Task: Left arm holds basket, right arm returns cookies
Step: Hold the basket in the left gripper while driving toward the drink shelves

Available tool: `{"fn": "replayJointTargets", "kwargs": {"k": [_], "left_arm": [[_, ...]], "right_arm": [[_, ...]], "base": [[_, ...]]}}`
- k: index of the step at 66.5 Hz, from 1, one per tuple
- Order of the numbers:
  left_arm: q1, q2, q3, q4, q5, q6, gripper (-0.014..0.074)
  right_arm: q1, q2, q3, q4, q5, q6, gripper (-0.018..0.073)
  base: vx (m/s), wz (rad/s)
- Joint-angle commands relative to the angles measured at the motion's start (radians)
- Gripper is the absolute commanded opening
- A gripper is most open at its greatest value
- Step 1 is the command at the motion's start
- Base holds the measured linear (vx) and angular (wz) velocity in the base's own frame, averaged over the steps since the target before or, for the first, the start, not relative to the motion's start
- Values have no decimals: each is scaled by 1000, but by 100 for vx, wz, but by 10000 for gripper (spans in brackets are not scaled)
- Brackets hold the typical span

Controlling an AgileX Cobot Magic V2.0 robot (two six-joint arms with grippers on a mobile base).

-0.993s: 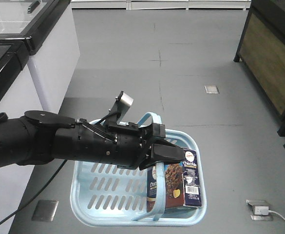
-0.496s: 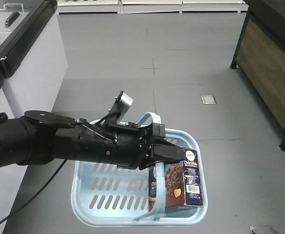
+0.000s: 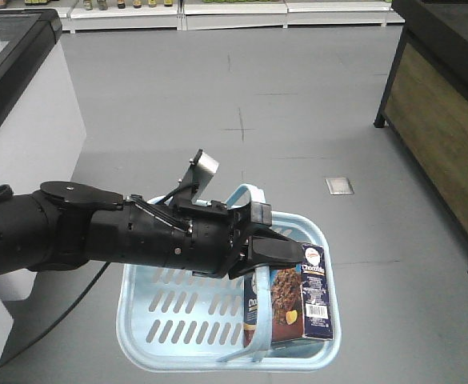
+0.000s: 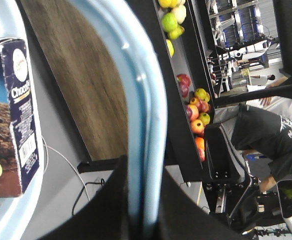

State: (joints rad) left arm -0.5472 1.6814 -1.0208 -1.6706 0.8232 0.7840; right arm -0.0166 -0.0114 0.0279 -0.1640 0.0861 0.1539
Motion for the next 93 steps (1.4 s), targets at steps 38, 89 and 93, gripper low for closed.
{"fn": "replayJointTargets", "kwargs": {"k": [38, 89, 93], "left_arm": [[-3, -53, -29, -106, 50, 7, -3], [-3, -53, -29, -106, 50, 7, -3], [-3, -53, -29, -106, 50, 7, -3]], "right_arm": [[-4, -12, 18, -11, -73, 1, -6], [-4, -12, 18, -11, -73, 1, -6], [-4, -12, 18, -11, -73, 1, -6]], "base": [[46, 5], [53, 2], [55, 5]]}}
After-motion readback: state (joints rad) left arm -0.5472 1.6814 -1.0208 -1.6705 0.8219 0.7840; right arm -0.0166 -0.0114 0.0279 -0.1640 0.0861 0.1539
